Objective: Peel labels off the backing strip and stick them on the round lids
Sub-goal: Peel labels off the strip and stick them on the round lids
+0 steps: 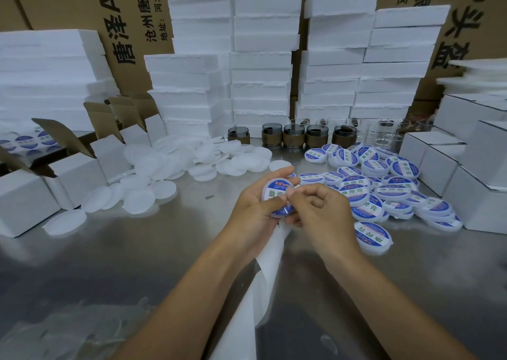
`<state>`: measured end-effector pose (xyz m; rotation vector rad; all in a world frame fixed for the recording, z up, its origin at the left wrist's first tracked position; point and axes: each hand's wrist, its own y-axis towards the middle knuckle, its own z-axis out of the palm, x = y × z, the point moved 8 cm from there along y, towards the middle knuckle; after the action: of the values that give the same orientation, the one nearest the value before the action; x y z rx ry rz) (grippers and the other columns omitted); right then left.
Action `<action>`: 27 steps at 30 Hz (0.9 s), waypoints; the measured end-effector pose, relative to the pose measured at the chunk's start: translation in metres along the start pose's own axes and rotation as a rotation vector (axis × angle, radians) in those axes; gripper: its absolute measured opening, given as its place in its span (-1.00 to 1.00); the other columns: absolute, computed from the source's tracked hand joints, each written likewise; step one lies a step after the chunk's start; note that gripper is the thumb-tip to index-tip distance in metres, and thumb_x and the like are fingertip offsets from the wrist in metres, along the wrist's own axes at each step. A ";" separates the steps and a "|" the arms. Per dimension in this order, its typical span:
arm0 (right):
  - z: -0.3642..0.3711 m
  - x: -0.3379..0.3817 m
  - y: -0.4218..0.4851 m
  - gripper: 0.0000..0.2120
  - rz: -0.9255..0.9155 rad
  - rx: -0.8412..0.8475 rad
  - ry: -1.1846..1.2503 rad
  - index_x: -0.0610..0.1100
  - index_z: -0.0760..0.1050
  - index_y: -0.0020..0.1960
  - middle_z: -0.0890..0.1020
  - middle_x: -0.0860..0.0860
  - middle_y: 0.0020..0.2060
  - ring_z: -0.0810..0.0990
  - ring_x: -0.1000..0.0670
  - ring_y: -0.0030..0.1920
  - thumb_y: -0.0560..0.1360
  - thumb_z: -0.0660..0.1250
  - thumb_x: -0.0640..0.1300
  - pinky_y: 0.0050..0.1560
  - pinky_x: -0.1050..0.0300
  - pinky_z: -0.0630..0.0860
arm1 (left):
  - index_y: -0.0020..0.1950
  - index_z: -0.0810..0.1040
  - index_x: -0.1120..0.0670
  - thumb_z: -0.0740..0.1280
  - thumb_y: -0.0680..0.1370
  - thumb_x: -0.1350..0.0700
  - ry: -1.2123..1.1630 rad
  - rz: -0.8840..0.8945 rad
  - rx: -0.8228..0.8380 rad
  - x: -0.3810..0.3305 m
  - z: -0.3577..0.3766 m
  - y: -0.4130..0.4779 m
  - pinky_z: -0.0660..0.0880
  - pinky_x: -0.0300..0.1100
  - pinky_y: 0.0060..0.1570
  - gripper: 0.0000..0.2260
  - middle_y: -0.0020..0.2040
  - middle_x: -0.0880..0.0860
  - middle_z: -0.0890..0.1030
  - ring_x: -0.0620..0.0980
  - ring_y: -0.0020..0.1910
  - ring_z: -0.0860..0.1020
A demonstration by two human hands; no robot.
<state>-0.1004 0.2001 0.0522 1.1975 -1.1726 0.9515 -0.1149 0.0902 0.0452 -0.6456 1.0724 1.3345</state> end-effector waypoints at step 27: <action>0.011 0.003 0.001 -0.83 -0.072 0.177 0.081 -0.11 0.58 -0.22 0.67 0.04 -0.34 0.63 0.11 -0.28 0.50 0.31 -0.08 -0.19 0.21 0.56 | -0.03 0.68 0.06 0.30 0.45 0.07 -0.064 0.017 0.003 -0.001 0.001 -0.002 0.58 -0.18 -0.15 -0.80 -0.02 0.09 0.68 0.02 -0.04 0.65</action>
<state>-0.1029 0.1890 0.0546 1.3201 -0.9912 1.0558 -0.1127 0.0900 0.0464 -0.5888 1.0303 1.3592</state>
